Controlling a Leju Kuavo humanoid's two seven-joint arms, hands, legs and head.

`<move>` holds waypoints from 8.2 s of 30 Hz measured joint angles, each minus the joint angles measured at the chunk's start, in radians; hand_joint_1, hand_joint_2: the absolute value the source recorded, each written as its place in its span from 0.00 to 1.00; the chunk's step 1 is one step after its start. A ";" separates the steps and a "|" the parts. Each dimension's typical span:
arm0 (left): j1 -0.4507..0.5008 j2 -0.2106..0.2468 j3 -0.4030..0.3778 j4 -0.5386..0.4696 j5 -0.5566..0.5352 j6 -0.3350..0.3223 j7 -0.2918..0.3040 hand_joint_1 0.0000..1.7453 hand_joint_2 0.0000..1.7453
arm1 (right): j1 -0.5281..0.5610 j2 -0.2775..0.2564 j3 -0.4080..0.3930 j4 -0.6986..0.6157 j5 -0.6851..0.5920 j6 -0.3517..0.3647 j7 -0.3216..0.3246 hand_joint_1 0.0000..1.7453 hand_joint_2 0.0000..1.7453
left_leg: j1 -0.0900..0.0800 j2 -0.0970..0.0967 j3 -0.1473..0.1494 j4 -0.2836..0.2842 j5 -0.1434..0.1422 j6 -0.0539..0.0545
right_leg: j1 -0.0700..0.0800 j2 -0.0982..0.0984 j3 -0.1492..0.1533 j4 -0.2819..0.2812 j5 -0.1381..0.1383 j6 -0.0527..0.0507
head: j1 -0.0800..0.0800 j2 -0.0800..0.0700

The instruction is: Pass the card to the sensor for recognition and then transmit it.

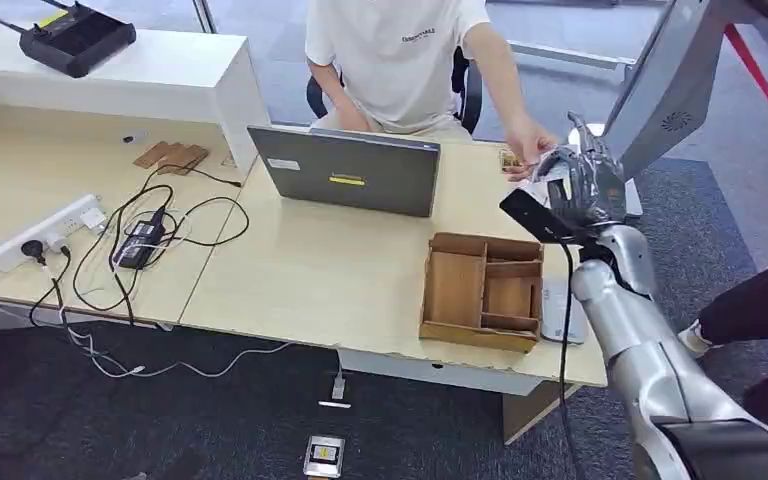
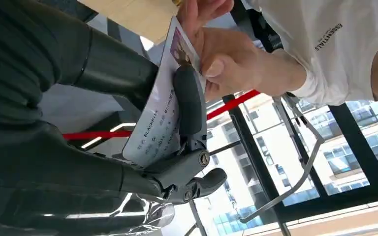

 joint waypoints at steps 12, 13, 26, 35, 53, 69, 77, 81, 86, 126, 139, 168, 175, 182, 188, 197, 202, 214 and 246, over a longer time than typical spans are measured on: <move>0.005 0.001 0.000 0.000 0.000 0.000 -0.003 0.00 1.00 | -0.001 0.009 0.000 0.010 0.000 0.000 0.000 1.00 1.00 | 0.000 0.000 0.000 0.000 0.000 0.000 | 0.000 0.000 0.000 0.000 0.000 0.000 | 0.000 0.000; 0.005 0.001 0.000 0.000 0.000 0.000 -0.003 0.00 1.00 | -0.001 0.009 0.000 0.010 0.000 0.000 0.000 1.00 1.00 | 0.000 0.000 0.000 0.000 0.000 0.000 | 0.000 0.000 0.000 0.000 0.000 0.000 | 0.000 0.000; 0.006 0.001 0.000 0.000 0.000 0.000 -0.003 0.00 1.00 | -0.003 0.012 0.000 0.018 0.000 0.000 0.000 1.00 1.00 | 0.000 0.000 0.000 0.000 0.000 0.000 | 0.000 0.000 0.000 0.000 0.000 0.000 | 0.000 0.000; 0.006 0.001 0.000 0.000 0.000 0.000 -0.004 0.00 1.00 | -0.003 0.012 0.000 0.018 0.000 0.000 0.000 1.00 1.00 | 0.000 0.000 0.000 0.000 0.000 0.000 | 0.000 0.000 0.000 0.000 0.000 0.000 | 0.000 0.000; 0.006 0.002 0.000 0.000 0.000 0.000 -0.005 0.00 1.00 | -0.003 0.013 0.000 0.018 0.000 0.000 0.000 1.00 1.00 | 0.000 0.000 0.000 0.000 0.000 0.000 | 0.000 0.000 0.000 0.000 0.000 0.000 | 0.000 0.000; 0.049 0.001 0.007 0.000 0.042 0.057 -0.037 0.00 1.00 | 0.117 -0.122 -0.031 -0.100 -0.174 0.093 0.062 1.00 1.00 | 0.001 -0.008 0.004 0.001 -0.001 0.001 | 0.000 -0.007 0.008 -0.004 -0.003 0.003 | 0.000 0.000; 0.072 -0.002 0.019 0.004 0.047 0.061 -0.039 0.00 1.00 | 0.229 -0.245 -0.072 -0.268 -0.173 0.124 0.071 1.00 1.00 | -0.001 0.003 0.001 0.001 -0.003 0.003 | -0.002 0.004 0.001 -0.004 0.000 0.003 | 0.000 0.000; 0.075 -0.003 0.023 0.004 0.048 0.061 -0.035 0.00 1.00 | 0.230 -0.265 -0.087 -0.313 -0.173 0.119 0.073 1.00 1.00 | -0.001 0.003 0.001 0.001 -0.002 0.003 | -0.001 0.004 0.001 -0.003 0.001 0.003 | 0.000 0.000; 0.074 -0.005 0.027 0.004 0.048 0.061 -0.034 0.00 1.00 | 0.233 -0.285 -0.103 -0.372 -0.170 0.140 0.085 1.00 1.00 | -0.001 0.002 0.001 0.001 -0.002 0.003 | -0.001 0.004 0.001 -0.003 0.001 0.003 | 0.000 0.000; 0.061 -0.012 0.029 0.004 0.017 0.061 -0.014 0.00 1.00 | 0.288 -0.268 -0.091 -0.118 -0.050 0.165 0.093 1.00 1.00 | -0.001 0.002 0.000 0.001 -0.002 0.003 | -0.001 0.004 0.001 -0.003 0.000 0.003 | 0.000 0.000; 0.042 -0.013 0.029 0.004 -0.004 0.053 -0.002 0.00 1.00 | 0.322 -0.227 -0.078 -0.074 -0.030 0.168 0.071 1.00 1.00 | 0.000 0.002 0.000 0.001 -0.002 0.002 | -0.001 0.004 0.001 -0.003 0.000 0.003 | 0.000 0.000; 0.030 -0.013 0.029 0.004 -0.018 0.042 0.002 0.00 1.00 | 0.359 -0.169 -0.053 -0.057 0.002 0.201 0.074 1.00 1.00 | -0.001 0.002 0.000 0.001 -0.002 0.002 | -0.001 0.004 0.001 -0.003 0.000 0.003 | 0.000 0.000; 0.031 -0.013 0.029 0.004 -0.014 0.047 0.002 0.00 1.00 | 0.358 -0.169 -0.049 -0.047 0.010 0.207 0.080 1.00 1.00 | -0.001 0.002 0.001 0.001 -0.002 0.002 | -0.001 0.004 0.001 -0.003 0.000 0.003 | 0.000 0.000; 0.033 -0.013 0.029 0.004 -0.014 0.050 0.002 0.00 1.00 | 0.356 -0.164 -0.047 -0.039 0.011 0.209 0.080 1.00 1.00 | -0.001 0.002 0.002 0.001 -0.002 0.002 | -0.001 0.004 0.002 -0.003 0.000 0.003 | 0.000 0.000; 0.033 -0.013 0.029 0.004 -0.018 0.050 0.005 0.00 1.00 | 0.351 -0.161 -0.042 -0.031 0.005 0.205 0.080 1.00 1.00 | -0.001 0.002 0.002 0.001 -0.002 0.002 | -0.001 0.004 0.003 -0.003 0.000 0.003 | 0.000 0.000; 0.033 -0.013 0.029 0.004 -0.024 0.050 0.006 0.00 1.00 | 0.341 -0.156 -0.041 -0.045 -0.004 0.177 0.077 1.00 1.00 | -0.001 0.002 0.001 0.001 -0.002 0.002 | -0.001 0.004 0.002 -0.002 0.001 0.003 | 0.000 0.000; 0.033 -0.013 0.029 0.004 -0.029 0.049 0.006 0.00 1.00 | 0.320 -0.158 -0.040 -0.128 -0.003 0.201 0.118 1.00 1.00 | -0.001 0.002 0.001 0.001 -0.002 0.002 | -0.001 0.004 0.002 -0.002 0.001 0.003 | 0.000 0.000; 0.036 -0.013 0.045 0.004 -0.024 0.050 0.004 0.00 1.00 | 0.222 -0.159 -0.040 -0.325 0.000 0.224 0.146 1.00 1.00 | -0.001 0.002 0.001 0.001 -0.001 0.002 | -0.001 0.003 0.002 -0.002 0.001 0.003 | 0.000 0.000; -0.089 -0.025 -0.003 -0.009 -0.193 -0.059 0.072 0.00 1.00 | -0.136 0.048 0.040 0.013 0.132 0.222 0.112 1.00 1.00 | 0.000 0.002 0.000 0.001 0.001 0.001 | 0.000 0.003 0.000 -0.001 0.002 0.002 | 0.000 0.000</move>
